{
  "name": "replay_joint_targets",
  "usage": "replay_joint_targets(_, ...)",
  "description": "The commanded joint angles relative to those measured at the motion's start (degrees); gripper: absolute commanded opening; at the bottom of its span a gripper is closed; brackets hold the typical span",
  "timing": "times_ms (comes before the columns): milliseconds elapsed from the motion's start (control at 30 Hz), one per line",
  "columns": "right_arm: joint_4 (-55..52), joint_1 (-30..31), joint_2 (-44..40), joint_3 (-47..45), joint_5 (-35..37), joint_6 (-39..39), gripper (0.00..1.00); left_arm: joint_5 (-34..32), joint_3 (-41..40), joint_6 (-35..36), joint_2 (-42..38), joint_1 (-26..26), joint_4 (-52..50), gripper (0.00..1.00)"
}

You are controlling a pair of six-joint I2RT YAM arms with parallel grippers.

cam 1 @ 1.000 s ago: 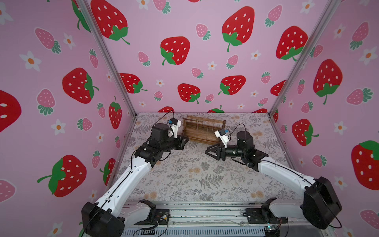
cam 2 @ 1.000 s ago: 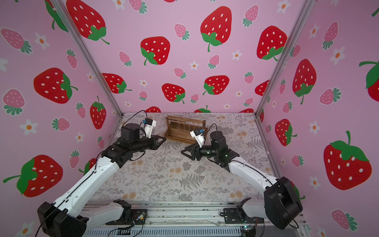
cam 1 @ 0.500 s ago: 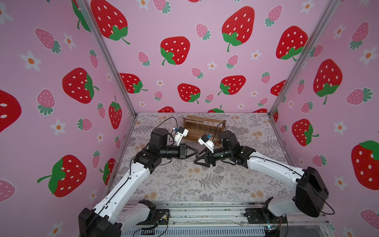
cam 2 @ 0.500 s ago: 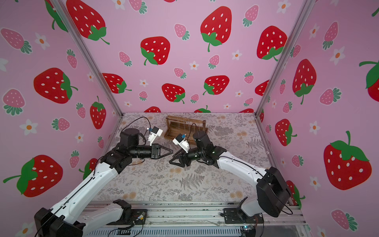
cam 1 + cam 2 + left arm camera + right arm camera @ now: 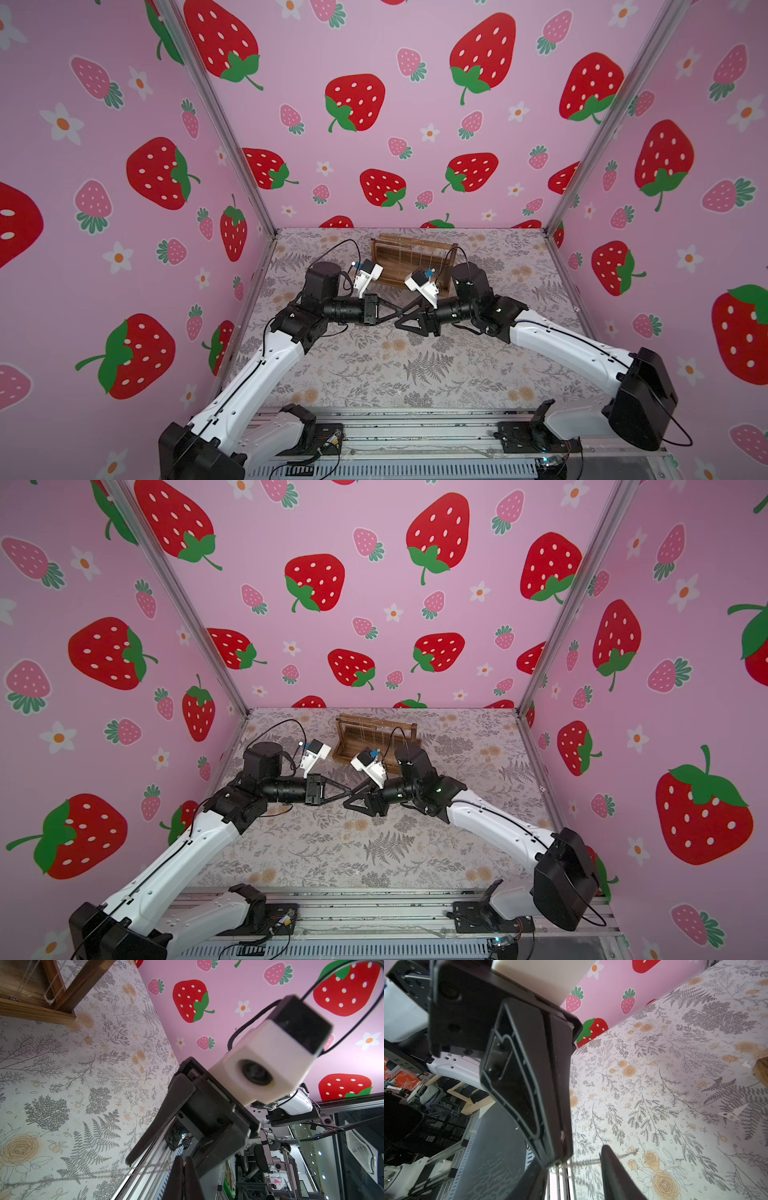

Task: Take the necklace off the jewelry display stand
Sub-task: Place the necklace at the center of the board.

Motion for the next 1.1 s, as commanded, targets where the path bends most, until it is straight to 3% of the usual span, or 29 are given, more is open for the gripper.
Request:
replay_joint_targets(0,-0.2,0.7,-0.9,1.0,-0.7,-0.3,0.38,1.0,-0.4,0.1,-0.2,-0.1,1.2,0.0)
replay_joint_targets(233,-0.3,0.9,-1.9,0.7,0.3,-0.3,0.33,0.7,-0.5,-0.1,-0.3,-0.2,1.2,0.0)
replay_joint_targets(467,-0.5,0.9,-2.5,0.6,1.3,-0.2,0.14,0.5,-0.3,0.0,-0.5,-0.2,0.9,0.0)
replay_joint_targets(567,-0.5,0.9,-2.8,0.3,1.9,0.1,0.02,0.3,-0.3,0.0,-0.5,-0.2,1.0,0.0)
replay_joint_targets(700,-0.6,1.0,-3.0,-0.2,3.0,0.9,0.0,-0.2,0.0,-0.1,-0.9,-0.2,1.1,0.0)
replay_joint_targets(867,-3.9,2.1,-3.3,0.5,7.4,2.1,0.0,-7.1,2.3,1.5,-3.3,-0.1,-1.6,0.43)
replay_joint_targets(933,-6.2,3.1,-3.7,0.9,10.1,2.3,0.0,-9.4,3.8,2.3,-4.0,-0.1,-2.6,0.5)
replay_joint_targets(1067,-10.8,4.8,-4.8,0.6,18.3,6.1,0.0,-14.1,5.8,2.9,-5.7,-0.1,-2.7,0.52)
